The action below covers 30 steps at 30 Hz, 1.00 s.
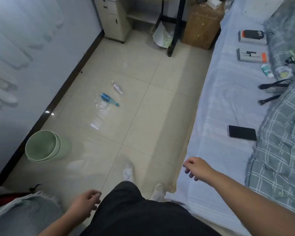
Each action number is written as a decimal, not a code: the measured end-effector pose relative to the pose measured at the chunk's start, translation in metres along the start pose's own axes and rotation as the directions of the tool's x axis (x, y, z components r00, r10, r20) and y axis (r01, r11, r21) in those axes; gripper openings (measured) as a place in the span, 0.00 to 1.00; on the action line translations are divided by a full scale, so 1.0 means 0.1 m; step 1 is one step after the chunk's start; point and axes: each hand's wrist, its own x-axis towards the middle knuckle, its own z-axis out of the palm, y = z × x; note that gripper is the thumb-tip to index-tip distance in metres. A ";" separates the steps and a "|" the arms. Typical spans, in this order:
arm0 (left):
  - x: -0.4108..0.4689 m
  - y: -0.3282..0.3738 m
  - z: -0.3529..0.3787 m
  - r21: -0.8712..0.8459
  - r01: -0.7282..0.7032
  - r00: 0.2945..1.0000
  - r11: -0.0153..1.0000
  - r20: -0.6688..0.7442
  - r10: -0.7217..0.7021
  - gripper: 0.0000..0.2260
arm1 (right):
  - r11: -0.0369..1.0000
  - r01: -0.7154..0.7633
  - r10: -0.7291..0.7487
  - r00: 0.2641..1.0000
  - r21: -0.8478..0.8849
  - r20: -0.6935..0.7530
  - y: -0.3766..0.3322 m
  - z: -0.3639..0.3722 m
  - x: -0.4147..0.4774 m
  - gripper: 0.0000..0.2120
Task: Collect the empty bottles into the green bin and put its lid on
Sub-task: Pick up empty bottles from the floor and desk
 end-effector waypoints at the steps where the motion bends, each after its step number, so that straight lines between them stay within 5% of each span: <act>1: 0.07 -0.03 -0.04 -0.002 -0.007 1.000 1.000 0.006 0.007 0.06 | 1.000 0.023 -0.023 1.000 0.001 -0.019 -0.13 -0.05 0.11 0.10; 9: 0.89 0.55 -0.73 0.094 0.001 0.999 0.996 0.049 -0.005 0.05 | 0.998 0.012 -0.006 0.996 0.055 -0.092 -1.18 -0.32 0.71 0.09; 22: 2.06 3.47 -1.73 0.092 -0.292 0.957 0.952 0.034 0.290 0.06 | 0.926 -0.304 0.330 0.940 0.223 -0.086 -1.11 -0.63 0.92 0.12; 30: 2.53 4.62 -1.60 0.141 -0.302 0.953 0.943 0.023 0.302 0.06 | 0.900 -0.309 0.336 0.941 0.308 -0.038 -1.59 -1.49 1.69 0.08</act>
